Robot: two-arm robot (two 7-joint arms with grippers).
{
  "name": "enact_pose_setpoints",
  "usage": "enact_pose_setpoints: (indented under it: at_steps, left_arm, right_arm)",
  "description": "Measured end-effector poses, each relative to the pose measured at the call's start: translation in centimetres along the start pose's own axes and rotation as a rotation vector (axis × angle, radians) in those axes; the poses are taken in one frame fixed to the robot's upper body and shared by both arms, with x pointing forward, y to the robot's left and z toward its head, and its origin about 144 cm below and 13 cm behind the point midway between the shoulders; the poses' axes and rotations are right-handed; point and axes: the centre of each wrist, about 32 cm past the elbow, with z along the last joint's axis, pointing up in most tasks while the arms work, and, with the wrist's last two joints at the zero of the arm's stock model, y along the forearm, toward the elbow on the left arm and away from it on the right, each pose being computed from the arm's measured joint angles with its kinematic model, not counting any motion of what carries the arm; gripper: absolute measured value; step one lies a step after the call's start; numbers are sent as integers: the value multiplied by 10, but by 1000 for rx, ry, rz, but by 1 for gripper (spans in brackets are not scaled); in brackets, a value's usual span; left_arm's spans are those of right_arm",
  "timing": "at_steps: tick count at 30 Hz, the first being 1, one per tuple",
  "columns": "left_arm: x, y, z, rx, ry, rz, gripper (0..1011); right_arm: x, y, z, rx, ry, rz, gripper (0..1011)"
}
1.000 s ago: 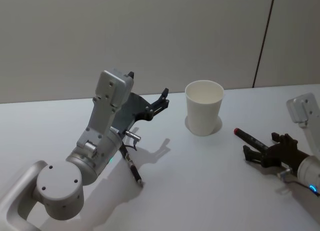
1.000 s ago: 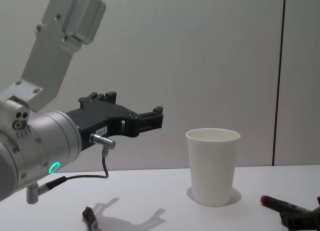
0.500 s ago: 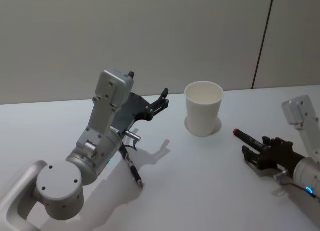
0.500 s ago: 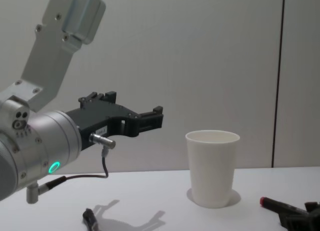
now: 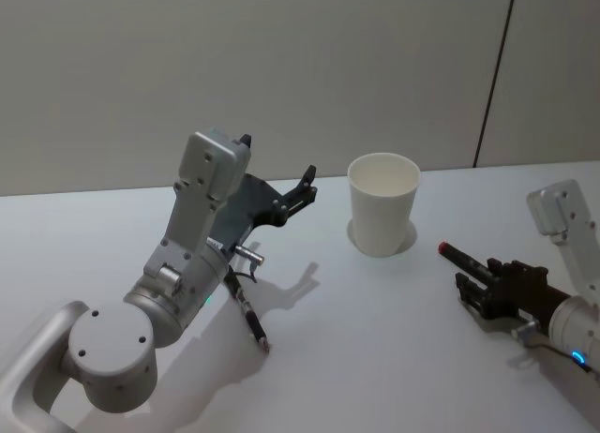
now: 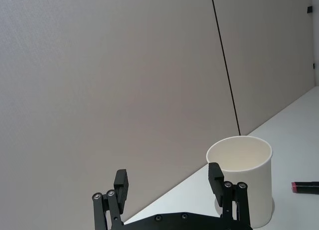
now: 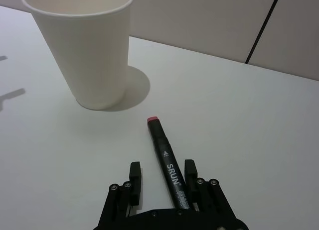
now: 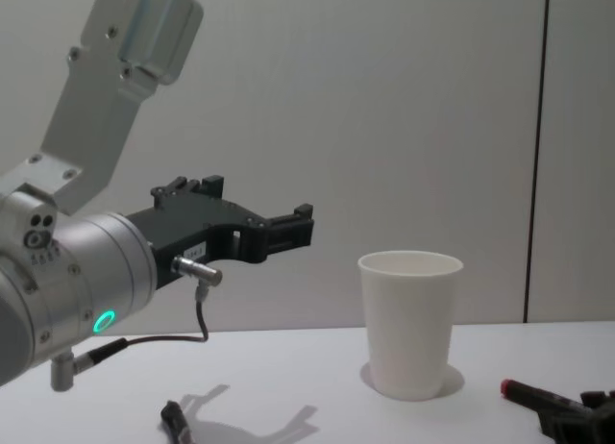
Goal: Place the pen into the pen holder.
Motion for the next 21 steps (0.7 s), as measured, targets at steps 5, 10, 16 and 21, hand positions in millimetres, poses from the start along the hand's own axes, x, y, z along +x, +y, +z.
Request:
enact_pose_setpoints:
  at_steps: [5,10,16,21]
  left_arm:
    - [0,0,0,0,0,0,1001]
    - [0,0,0,0,0,0,1001]
    - [0,0,0,0,0,0,1001]
    - [0,0,0,0,0,0,1001]
  right_arm:
    - [-1,0,0,2,21,-1,511]
    - [-2,1,1,3,40,-5,476]
    - [-3,1,2,6,54,-6,431]
    - [-3,1,3,6,54,-6,368]
